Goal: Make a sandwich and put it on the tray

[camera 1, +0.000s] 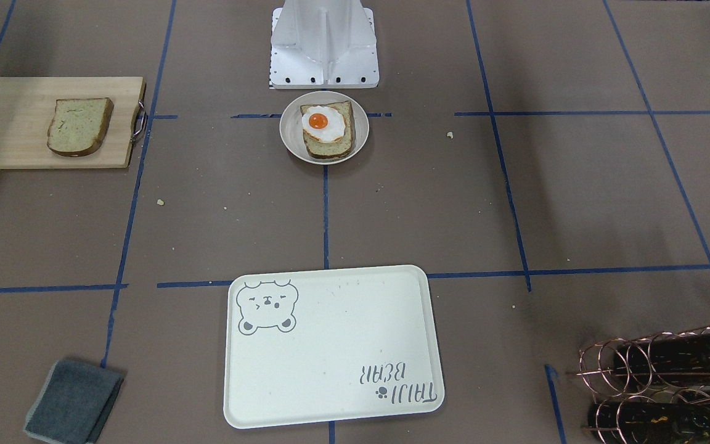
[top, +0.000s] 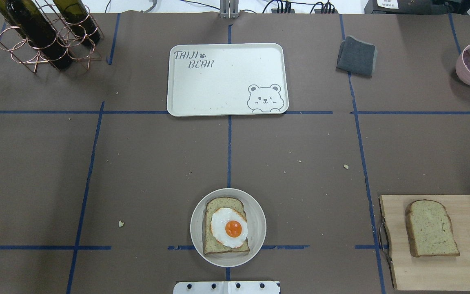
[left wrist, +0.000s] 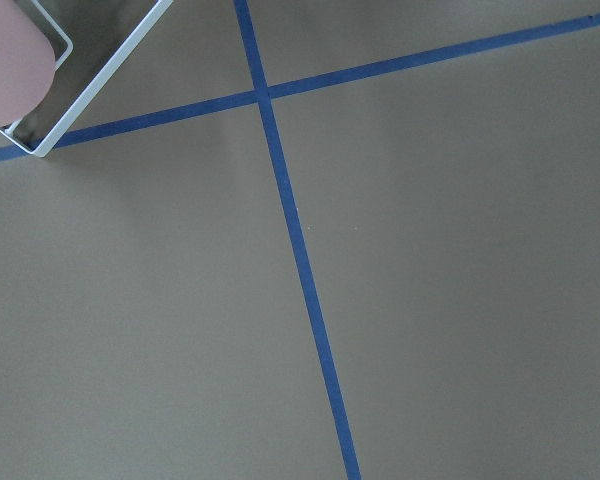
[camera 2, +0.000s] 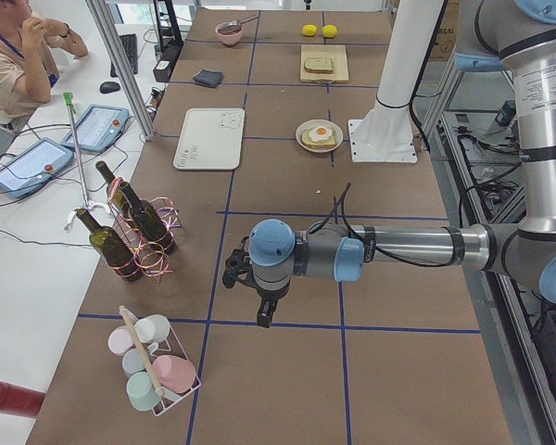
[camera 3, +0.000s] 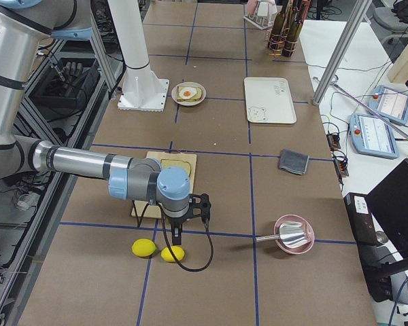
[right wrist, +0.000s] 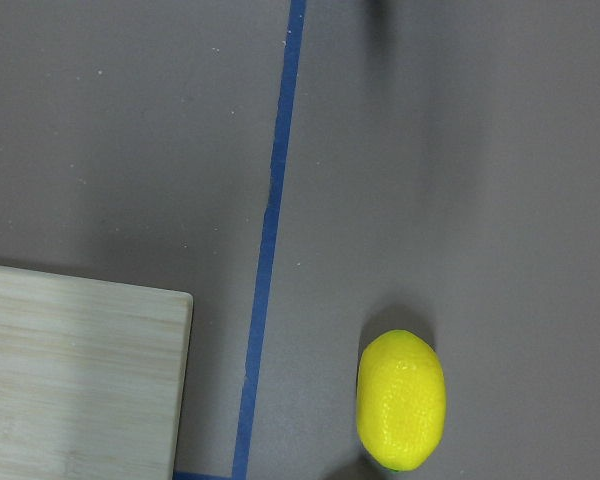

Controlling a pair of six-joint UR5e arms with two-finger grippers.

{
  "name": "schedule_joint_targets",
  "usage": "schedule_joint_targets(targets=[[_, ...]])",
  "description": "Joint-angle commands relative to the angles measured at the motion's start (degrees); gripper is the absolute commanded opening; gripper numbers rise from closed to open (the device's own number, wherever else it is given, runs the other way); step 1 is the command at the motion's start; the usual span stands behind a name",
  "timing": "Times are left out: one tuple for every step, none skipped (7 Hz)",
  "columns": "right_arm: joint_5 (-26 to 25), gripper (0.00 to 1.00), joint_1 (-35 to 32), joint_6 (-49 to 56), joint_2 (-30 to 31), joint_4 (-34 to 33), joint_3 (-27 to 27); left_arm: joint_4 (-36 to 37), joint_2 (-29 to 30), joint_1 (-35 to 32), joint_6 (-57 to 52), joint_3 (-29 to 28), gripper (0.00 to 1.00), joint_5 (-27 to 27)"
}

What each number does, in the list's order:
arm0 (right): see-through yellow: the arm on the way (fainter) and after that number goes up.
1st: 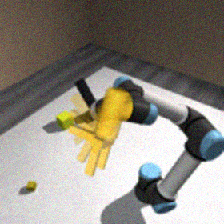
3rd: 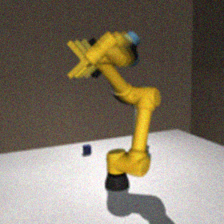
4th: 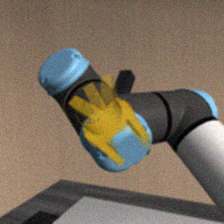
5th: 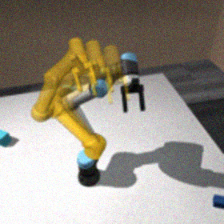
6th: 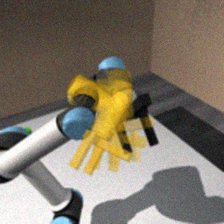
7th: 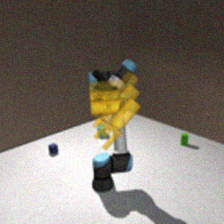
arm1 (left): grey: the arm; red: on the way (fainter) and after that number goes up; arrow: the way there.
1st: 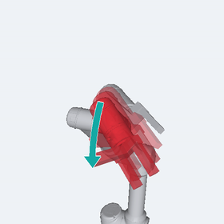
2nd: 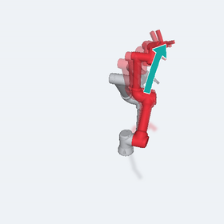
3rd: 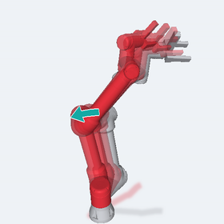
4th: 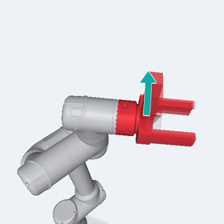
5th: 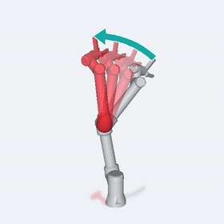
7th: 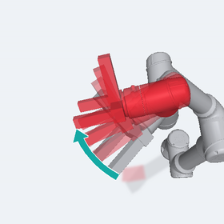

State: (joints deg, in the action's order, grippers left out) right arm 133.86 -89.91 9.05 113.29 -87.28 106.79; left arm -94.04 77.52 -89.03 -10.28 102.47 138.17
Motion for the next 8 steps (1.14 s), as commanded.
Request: schedule_joint_targets(targets=[[0.4, 1.00, 0.0, -0.4, -0.1, 0.1, 0.1, 0.1, 0.1, 0.0, 0.1, 0.2, 1.00, -0.1], [1.3, 1.00, 0.0, -0.8, -0.5, 0.2, 0.5, 0.0, 0.0, 0.0, 0.0, 0.0, 1.00, 0.0], [1.4, 1.00, 0.1, -0.4, -2.4, 0.3, 0.6, 0.0, 0.0, 0.0, 0.0, 0.1, 1.00, 0.0], [1.4, 1.00, 2.2, -1.7, -3.6, 2.4, 1.5, 0.0, 0.0, 0.0, 0.0, 0.4, 1.00, 0.0], [1.4, 1.00, 5.8, -9.1, -3.6, 4.6, 2.0, 0.0, 0.0, 0.0, 0.0, 0.5, 1.00, 0.1], [1.4, 1.00, 10.4, -20.3, -2.3, 13.2, 1.9, -0.1, 0.0, 0.0, 0.0, 0.7, 1.00, 0.1], [1.4, 1.00, 15.4, -31.3, 0.7, 24.5, 1.7, -0.1, 0.0, 0.0, 0.0, 1.1, 1.00, 0.1], [1.0, 1.00, 20.5, -41.2, 2.6, 33.2, 1.7, -0.1, 0.0, 0.0, 0.0, 1.1, 1.00, 0.1]])
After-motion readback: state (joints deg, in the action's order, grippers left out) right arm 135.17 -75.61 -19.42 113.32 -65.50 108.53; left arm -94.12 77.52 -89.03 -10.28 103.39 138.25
